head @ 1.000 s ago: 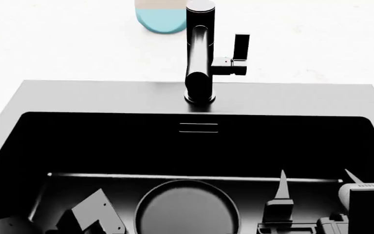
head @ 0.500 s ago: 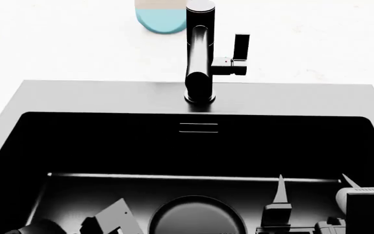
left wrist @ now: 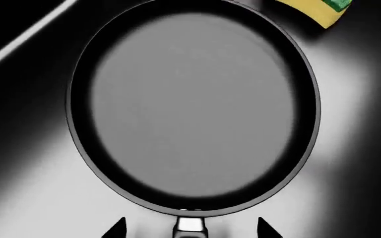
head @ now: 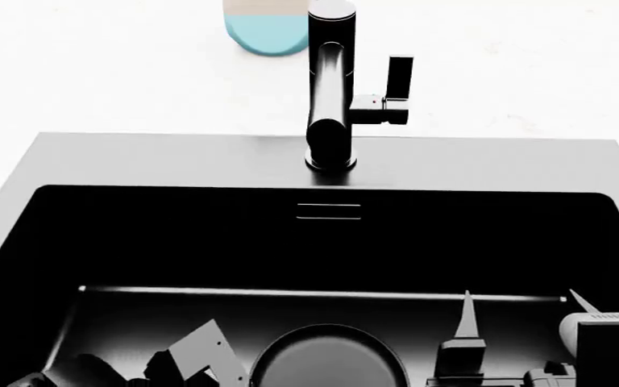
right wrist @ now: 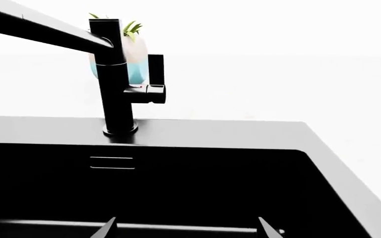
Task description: Pick the pan and sponge and place them into the sink. Then turn on the water.
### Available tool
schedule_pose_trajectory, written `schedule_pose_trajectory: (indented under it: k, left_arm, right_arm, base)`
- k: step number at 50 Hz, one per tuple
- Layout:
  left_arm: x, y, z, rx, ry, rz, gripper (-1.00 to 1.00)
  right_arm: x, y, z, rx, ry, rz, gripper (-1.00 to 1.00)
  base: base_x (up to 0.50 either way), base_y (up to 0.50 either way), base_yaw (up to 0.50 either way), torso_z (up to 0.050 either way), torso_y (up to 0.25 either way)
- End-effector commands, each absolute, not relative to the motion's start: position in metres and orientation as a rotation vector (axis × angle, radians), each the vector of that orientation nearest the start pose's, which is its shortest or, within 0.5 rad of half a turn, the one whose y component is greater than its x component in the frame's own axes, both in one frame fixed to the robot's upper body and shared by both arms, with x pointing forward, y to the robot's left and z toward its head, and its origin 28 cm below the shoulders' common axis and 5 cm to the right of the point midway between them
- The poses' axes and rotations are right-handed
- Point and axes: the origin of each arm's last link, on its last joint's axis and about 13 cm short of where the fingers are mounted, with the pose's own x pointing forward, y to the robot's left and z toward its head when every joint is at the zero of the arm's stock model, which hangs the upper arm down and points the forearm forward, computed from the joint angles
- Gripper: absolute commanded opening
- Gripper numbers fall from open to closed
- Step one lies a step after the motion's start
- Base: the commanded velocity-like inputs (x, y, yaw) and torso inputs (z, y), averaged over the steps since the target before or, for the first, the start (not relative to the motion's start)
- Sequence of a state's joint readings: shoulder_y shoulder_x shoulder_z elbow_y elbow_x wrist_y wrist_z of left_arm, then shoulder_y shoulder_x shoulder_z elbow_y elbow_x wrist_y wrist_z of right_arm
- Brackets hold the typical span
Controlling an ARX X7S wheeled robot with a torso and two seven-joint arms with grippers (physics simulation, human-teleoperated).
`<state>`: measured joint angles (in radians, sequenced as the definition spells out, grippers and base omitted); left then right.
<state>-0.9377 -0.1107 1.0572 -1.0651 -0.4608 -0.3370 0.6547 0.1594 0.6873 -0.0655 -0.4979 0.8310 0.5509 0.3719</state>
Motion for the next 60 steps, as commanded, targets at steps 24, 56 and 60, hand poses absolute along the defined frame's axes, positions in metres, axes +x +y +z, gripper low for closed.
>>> schedule_pose_trajectory:
  k: [24, 56, 60]
  left_arm:
    - [0.315, 0.219, 0.144, 0.227, 0.458, -0.757, 1.00]
    - [0.288, 0.226, 0.214, 0.071, 0.013, -0.185, 1.00]
    - [0.282, 0.229, 0.216, 0.072, 0.003, -0.151, 1.00]
  right_arm:
    - [0.219, -0.173, 0.150, -0.006, 0.008, 0.030, 1.00]
    - [0.318, -0.149, 0.211, 0.008, 0.017, 0.079, 1.00]
    - [0.335, -0.146, 0.216, 0.017, 0.014, 0.086, 1.00]
  base:
    - [0.00, 0.00, 0.00, 0.000, 0.000]
    - [0.00, 0.00, 0.00, 0.000, 0.000]
    - [0.00, 0.00, 0.00, 0.000, 0.000]
